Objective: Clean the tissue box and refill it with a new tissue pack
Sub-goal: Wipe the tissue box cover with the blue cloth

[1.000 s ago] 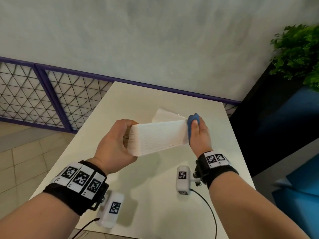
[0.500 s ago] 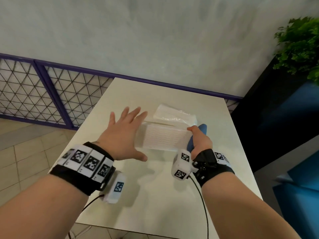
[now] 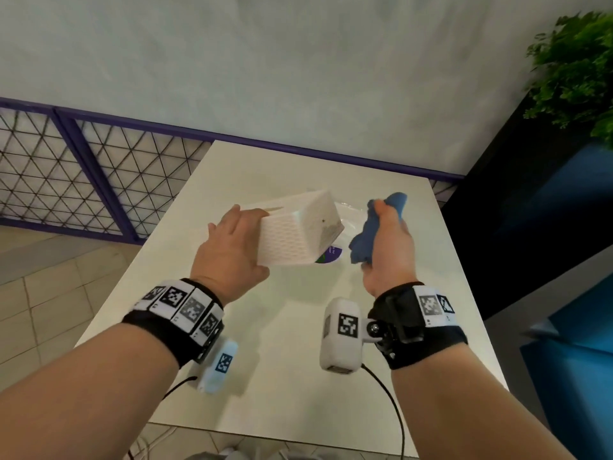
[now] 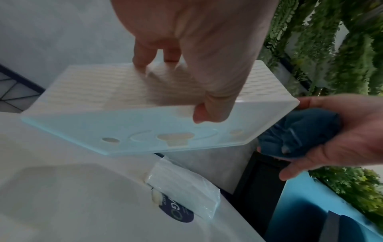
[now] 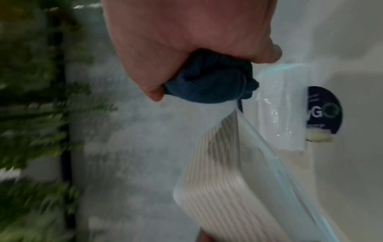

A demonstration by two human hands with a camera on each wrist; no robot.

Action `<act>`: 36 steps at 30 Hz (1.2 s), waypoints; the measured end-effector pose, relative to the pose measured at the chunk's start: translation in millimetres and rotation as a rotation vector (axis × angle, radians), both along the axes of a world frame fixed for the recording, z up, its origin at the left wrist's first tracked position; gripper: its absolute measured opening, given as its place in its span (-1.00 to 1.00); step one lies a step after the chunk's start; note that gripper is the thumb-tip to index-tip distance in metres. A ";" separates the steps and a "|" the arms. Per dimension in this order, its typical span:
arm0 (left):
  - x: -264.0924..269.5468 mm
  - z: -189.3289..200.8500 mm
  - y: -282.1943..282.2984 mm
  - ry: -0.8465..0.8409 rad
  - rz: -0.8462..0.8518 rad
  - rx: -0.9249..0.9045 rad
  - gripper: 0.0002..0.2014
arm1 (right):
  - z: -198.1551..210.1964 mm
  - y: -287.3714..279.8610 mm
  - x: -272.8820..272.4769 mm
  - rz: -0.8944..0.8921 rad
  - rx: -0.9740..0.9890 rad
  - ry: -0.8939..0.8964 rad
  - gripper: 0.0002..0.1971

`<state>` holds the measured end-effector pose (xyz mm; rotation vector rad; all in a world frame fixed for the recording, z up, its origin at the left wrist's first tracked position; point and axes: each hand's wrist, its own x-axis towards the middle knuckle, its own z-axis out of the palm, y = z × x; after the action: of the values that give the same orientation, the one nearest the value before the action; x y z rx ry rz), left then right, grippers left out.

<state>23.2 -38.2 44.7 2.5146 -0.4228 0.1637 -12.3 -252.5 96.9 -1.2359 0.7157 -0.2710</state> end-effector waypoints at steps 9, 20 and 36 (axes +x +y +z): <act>-3.1 6.2 -3.5 0.019 0.013 -0.043 -0.24 | -9.1 24.7 11.7 0.400 -0.751 -0.037 -0.52; -4.4 8.7 -3.8 0.073 0.057 -0.086 -0.19 | -6.0 53.5 9.0 0.494 -0.929 -0.086 -0.43; -9.5 12.5 -2.2 0.091 0.032 0.026 -0.21 | -5.1 33.0 26.0 0.370 -0.645 0.089 -0.49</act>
<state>13.8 -40.4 57.3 2.5440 -0.3500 0.0558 13.7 -219.5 91.8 -1.9748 0.4682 -0.1402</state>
